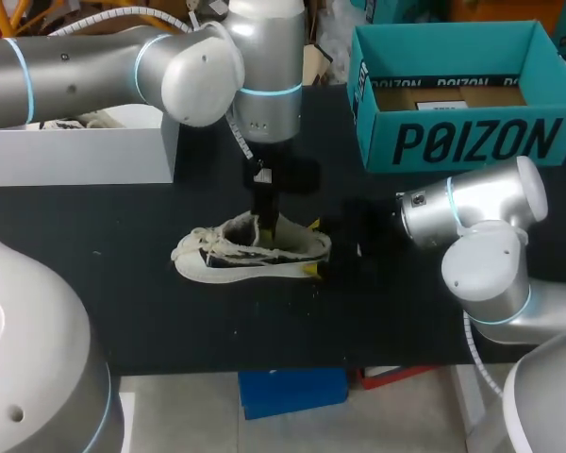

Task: Take the shoe out of the shoebox, open the shoe tongue, remove and reinsert the insole, then place the shoe into the shoebox

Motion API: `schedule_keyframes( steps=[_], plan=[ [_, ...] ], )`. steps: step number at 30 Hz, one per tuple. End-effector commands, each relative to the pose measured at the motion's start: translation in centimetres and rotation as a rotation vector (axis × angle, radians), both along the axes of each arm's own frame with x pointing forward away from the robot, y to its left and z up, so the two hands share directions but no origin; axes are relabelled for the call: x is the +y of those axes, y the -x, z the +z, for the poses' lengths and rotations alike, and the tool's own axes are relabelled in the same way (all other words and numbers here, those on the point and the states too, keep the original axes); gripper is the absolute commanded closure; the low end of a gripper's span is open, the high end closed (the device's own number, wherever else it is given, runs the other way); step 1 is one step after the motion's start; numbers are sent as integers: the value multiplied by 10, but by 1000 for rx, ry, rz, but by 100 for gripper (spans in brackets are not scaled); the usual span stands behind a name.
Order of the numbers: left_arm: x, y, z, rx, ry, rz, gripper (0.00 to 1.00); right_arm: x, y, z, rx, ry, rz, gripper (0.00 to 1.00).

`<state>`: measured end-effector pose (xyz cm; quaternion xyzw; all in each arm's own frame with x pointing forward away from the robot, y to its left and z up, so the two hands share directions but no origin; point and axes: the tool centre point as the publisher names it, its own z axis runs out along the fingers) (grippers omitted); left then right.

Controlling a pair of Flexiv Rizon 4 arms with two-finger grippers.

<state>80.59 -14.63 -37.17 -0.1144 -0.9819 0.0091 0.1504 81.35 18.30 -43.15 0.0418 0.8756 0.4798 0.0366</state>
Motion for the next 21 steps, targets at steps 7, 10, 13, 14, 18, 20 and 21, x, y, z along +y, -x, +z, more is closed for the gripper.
schedule_keyframes(
  steps=[7,10,13,14,18,20,21],
  plan=[
    [0,15,-7,-9,-31,35,100,1,0,-3,1,3,-1,100],
    [1,18,-13,-11,-47,50,100,1,0,-3,1,3,-1,100],
    [2,20,-21,-18,-70,71,100,1,0,-3,1,3,-1,100],
    [2,20,-23,-20,-75,78,100,1,0,-3,1,3,-1,100],
    [3,18,-32,-21,-75,91,100,1,0,-3,1,3,-1,100],
    [4,17,-35,-19,-69,95,100,1,0,-3,1,3,-1,100],
    [3,17,-36,-18,-69,96,100,1,0,-3,1,3,-1,100]
  ],
)
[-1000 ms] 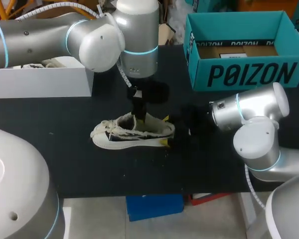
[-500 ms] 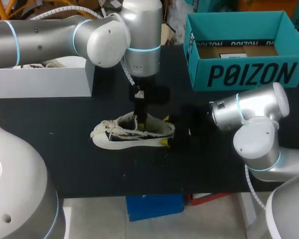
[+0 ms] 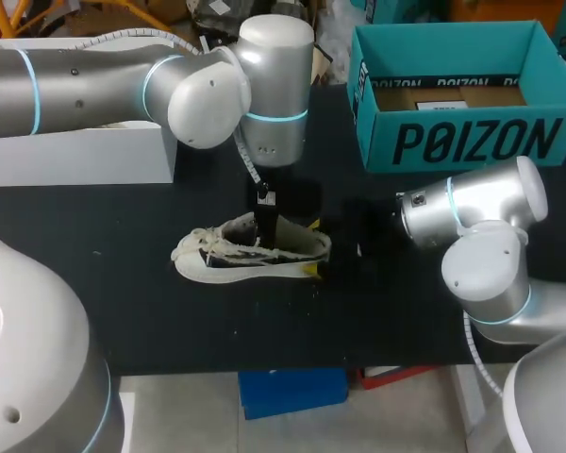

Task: Take the shoe out of the shoebox, open the shoe tongue, remove and reinsert the insole, then place the shoe into the shoebox

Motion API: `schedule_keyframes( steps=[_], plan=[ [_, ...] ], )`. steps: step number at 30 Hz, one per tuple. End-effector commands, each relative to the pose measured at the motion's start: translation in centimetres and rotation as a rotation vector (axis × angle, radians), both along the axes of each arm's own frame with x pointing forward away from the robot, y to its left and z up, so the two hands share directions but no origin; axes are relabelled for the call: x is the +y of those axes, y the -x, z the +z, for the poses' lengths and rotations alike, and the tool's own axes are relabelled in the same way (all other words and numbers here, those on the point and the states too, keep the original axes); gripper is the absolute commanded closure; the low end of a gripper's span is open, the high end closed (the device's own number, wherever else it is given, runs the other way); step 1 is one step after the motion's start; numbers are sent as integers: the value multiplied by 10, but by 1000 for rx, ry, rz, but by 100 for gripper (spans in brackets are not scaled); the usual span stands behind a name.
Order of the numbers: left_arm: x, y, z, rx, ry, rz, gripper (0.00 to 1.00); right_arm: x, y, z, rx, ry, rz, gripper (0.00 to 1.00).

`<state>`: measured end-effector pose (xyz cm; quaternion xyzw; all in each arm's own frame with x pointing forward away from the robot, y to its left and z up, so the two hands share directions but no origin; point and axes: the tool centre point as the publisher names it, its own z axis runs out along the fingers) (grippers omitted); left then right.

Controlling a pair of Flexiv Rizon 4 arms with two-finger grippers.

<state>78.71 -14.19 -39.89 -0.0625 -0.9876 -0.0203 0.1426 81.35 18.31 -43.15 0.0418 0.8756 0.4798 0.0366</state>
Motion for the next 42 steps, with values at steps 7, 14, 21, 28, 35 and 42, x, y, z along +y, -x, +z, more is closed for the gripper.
schedule_keyframes(
  steps=[7,14,21,28,35,42],
  plan=[
    [-3,0,-17,3,0,3,100,1,0,-3,1,3,-1,100],
    [-2,5,-23,-6,-11,18,100,1,0,-3,1,3,-1,100],
    [-1,10,-29,-15,-21,43,100,1,0,-3,1,3,-1,100],
    [2,15,-35,-2,12,75,100,1,0,-3,1,3,-1,100],
    [2,15,-36,-3,18,77,100,1,0,-3,1,3,-1,100],
    [-1,16,-34,-35,26,65,64,1,0,-3,1,3,-1,100]
  ],
)
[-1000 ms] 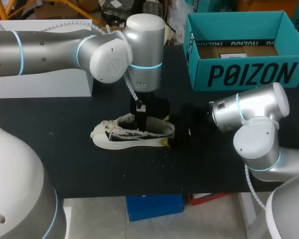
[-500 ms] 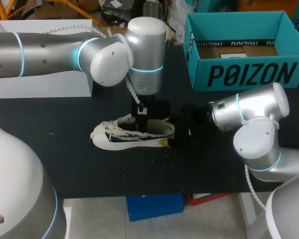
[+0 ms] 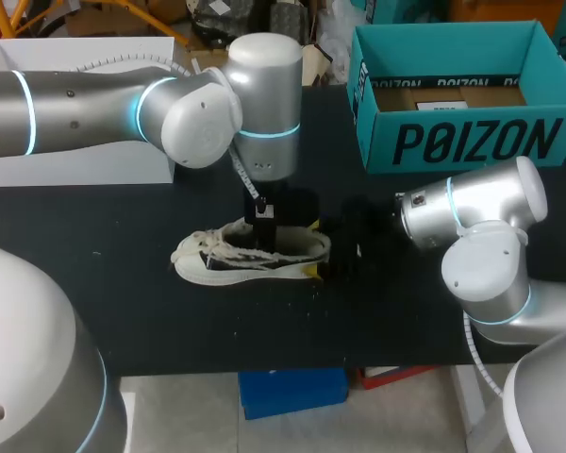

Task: Take the shoe out of the shoebox, open the shoe tongue, remove and reinsert the insole, then place the shoe into the shoebox

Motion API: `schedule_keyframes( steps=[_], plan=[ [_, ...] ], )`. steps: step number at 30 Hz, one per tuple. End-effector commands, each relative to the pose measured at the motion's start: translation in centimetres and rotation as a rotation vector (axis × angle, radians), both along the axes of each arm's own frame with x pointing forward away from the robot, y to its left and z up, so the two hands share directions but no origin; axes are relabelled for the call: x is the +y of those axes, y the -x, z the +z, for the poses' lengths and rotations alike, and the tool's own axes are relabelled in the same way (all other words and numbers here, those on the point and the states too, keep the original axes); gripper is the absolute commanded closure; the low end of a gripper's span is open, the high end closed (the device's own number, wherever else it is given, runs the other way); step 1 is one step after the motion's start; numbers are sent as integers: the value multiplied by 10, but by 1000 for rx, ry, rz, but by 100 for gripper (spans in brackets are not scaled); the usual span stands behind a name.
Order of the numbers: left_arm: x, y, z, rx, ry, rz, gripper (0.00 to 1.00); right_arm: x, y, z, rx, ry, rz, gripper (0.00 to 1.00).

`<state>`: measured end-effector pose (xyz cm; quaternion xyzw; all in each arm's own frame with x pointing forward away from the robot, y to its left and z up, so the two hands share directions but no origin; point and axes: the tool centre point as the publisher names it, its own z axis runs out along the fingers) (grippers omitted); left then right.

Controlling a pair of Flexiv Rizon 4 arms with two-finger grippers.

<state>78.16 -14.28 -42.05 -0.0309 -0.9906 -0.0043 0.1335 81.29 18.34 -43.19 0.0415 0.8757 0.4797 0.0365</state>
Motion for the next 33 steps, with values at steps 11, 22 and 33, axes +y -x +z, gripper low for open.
schedule_keyframes(
  steps=[11,22,33],
  plan=[
    [0,15,-11,-168,-123,47,73,1,-1,-3,1,2,-2,100],
    [10,13,-24,-495,-271,112,76,1,-1,-3,1,2,-2,100],
    [19,-7,-22,-718,-298,129,82,1,-1,-3,1,2,-2,100]
  ],
)
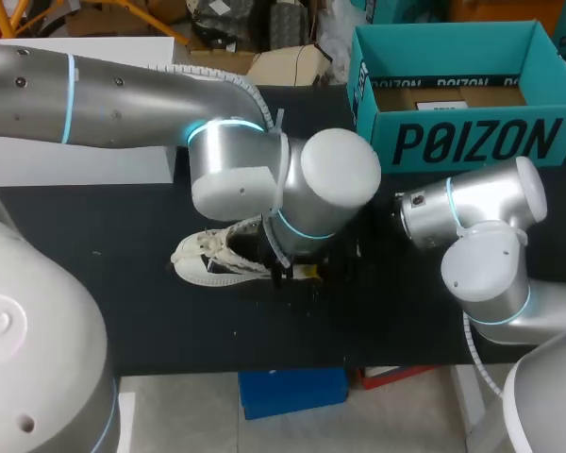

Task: Take the shoe out of the shoebox, open the shoe tongue, remove and reinsert the insole, then place the shoe into the shoebox

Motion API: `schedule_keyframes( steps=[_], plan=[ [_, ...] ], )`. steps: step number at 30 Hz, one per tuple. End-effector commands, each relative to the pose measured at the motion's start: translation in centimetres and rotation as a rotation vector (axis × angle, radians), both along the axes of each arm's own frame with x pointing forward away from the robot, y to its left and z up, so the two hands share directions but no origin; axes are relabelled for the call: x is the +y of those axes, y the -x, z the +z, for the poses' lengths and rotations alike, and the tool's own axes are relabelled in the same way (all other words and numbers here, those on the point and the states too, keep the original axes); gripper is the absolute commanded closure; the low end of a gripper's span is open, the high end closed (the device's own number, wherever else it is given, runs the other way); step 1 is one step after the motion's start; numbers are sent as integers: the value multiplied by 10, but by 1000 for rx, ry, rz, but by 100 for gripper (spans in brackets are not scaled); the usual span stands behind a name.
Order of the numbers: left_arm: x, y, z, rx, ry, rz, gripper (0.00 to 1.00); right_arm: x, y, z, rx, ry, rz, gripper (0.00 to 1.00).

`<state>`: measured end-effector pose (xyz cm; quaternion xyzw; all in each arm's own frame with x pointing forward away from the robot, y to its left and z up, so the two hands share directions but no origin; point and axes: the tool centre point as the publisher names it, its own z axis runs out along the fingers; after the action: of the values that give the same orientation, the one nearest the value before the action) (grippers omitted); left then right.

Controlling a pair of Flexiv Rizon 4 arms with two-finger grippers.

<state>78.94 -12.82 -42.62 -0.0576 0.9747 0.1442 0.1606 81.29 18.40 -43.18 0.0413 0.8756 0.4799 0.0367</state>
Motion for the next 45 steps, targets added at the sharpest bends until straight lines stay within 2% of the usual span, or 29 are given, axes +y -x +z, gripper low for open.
schedule_keyframes(
  steps=[1,9,15,22,24,27,36,45],
  plan=[
    [5,-1,-15,-129,-23,-22,83,0,-1,-3,2,3,-2,100],
    [11,-13,-3,-234,12,-47,87,0,-1,-3,2,3,-2,100],
    [10,-20,-9,-264,22,-47,89,0,-1,-3,2,3,-2,100],
    [10,-27,-17,-237,2,-41,93,0,-1,-3,2,3,-2,100],
    [11,-28,-20,-220,6,-35,100,0,-1,-3,2,3,-2,100],
    [12,-27,-20,-189,16,-34,100,0,-1,-3,2,3,-2,100],
    [8,-9,10,-21,115,-101,100,0,-1,-3,2,3,-2,100],
    [5,12,45,-15,146,-124,100,0,-1,-3,2,3,-2,100]
  ],
)
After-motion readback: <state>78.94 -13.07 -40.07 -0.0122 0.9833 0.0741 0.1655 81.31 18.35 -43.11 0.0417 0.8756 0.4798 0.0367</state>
